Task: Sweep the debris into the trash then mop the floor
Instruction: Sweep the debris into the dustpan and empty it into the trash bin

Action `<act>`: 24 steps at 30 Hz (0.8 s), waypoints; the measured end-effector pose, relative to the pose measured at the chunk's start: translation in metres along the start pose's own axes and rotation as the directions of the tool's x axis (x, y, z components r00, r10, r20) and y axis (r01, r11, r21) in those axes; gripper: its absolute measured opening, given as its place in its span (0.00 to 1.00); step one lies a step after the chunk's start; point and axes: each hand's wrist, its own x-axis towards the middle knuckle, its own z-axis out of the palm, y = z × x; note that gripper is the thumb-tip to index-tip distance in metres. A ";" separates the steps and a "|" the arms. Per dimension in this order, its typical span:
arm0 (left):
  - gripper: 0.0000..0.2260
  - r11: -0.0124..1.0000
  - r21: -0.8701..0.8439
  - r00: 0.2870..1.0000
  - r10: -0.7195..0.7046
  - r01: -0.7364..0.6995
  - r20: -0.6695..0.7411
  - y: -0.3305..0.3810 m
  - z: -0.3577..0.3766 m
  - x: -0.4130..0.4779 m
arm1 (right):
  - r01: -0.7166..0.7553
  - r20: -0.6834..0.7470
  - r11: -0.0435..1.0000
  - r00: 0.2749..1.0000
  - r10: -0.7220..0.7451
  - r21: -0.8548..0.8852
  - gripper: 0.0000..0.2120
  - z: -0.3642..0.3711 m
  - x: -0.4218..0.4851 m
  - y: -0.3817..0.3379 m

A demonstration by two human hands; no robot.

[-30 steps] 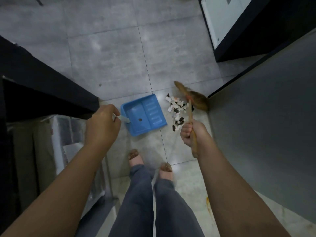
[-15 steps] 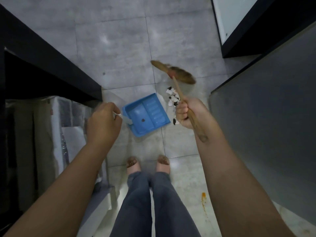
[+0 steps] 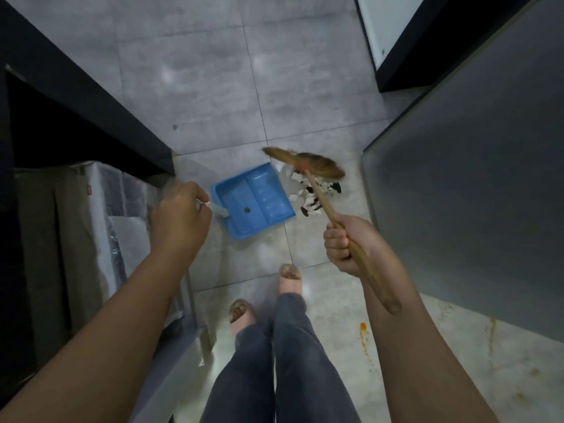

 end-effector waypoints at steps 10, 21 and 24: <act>0.03 0.995 0.005 0.993 0.101 -0.101 0.054 -0.006 0.010 -0.014 | 0.057 0.107 0.925 0.989 -0.104 0.375 0.17 -0.020 0.033 0.003; 0.07 0.987 0.034 0.983 0.152 -0.156 0.107 0.011 0.021 0.003 | -0.143 0.320 0.871 0.947 -0.017 0.470 0.20 -0.006 0.001 0.066; 0.07 0.986 0.059 0.981 0.151 -0.159 0.124 0.009 0.019 0.007 | -0.112 0.320 0.886 0.947 -0.043 0.451 0.18 -0.006 -0.021 0.068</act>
